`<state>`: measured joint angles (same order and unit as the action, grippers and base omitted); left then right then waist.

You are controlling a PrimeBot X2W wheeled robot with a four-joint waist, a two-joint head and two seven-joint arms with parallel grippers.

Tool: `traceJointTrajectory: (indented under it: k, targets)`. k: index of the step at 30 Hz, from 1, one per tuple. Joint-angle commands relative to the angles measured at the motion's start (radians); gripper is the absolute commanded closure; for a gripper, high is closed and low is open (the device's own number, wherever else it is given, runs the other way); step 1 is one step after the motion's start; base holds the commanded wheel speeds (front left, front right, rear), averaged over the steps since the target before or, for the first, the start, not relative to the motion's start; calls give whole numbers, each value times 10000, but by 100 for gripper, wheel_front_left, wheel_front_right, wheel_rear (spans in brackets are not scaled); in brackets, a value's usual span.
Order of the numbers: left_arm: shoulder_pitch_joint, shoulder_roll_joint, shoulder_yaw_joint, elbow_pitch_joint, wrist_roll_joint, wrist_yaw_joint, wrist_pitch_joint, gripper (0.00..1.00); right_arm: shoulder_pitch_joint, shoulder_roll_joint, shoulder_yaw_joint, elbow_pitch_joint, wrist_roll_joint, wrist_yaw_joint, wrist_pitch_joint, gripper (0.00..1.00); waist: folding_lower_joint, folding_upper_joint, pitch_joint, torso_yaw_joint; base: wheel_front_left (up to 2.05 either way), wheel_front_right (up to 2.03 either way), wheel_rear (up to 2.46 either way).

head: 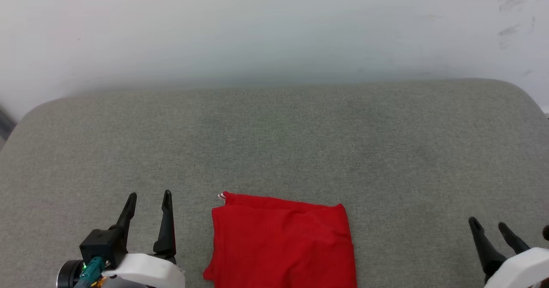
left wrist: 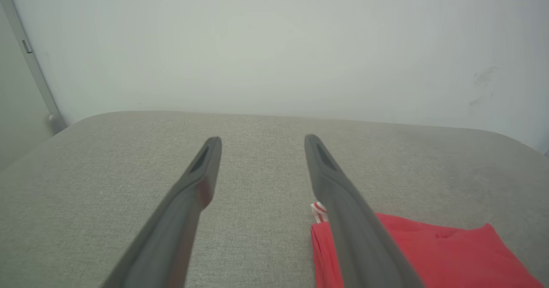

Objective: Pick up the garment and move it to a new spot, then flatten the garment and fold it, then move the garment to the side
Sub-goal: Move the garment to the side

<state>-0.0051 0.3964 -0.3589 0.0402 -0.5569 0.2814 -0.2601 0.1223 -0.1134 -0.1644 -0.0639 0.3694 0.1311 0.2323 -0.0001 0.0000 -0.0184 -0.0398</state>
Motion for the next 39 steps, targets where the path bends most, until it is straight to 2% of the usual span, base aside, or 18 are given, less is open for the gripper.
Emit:
traceJointTrajectory:
  k: [1,6,11,15,19,23,24,25,26,32,34,39]
  targets:
    - [-179,-41,28,-33,83,-53,-67,0,-299,-212,-369,549,479,-6,817,0,1,0,92,106,0,0,0]
    - [-389,-145,87,-130,203,-151,-59,0,-1120,-338,-1117,2291,1807,-6,3465,0,1,0,347,397,0,0,0]
    - [-615,-246,132,-164,369,-250,-49,0,-1985,108,-1109,3530,3218,-6,5741,0,1,0,724,836,0,0,0]
    - [-820,-387,190,-139,472,-373,-48,0,-2586,454,-688,3902,4506,-6,6661,0,1,0,1047,1136,0,0,0]
    - [-1021,-545,202,-36,573,-536,-50,0,-3174,620,-101,4548,5625,-6,6986,0,1,0,1284,1380,0,0,0]
    - [-1160,-693,202,84,669,-671,-50,0,-3492,634,528,5300,6183,-8,7078,0,1,0,1353,1594,0,0,0]
    - [-1189,-712,222,100,705,-695,-49,0,-3559,636,683,5431,6298,-8,7012,37,1,0,1364,1627,0,0,0]
    - [-1200,-727,235,124,720,-705,-49,0,-3593,640,844,5532,6351,-8,6954,56,1,0,1363,1653,0,0,0]
    - [-1205,-738,248,156,737,-741,-51,0,-3631,642,986,5596,6410,-6,6854,98,1,0,1349,1675,0,0,0]
    - [-1103,-743,296,326,845,-839,-51,0,-3779,547,1493,5528,6507,-6,6313,100,1,0,1148,1667,0,0,0]
    - [-1020,-718,297,393,881,-859,-51,0,-3734,343,1719,5358,6421,-6,6075,100,1,0,988,1595,0,0,0]
    - [-759,-720,291,449,895,-887,-49,0,-3446,-472,2694,4893,5324,-6,5301,100,1,0,503,1164,0,0,0]
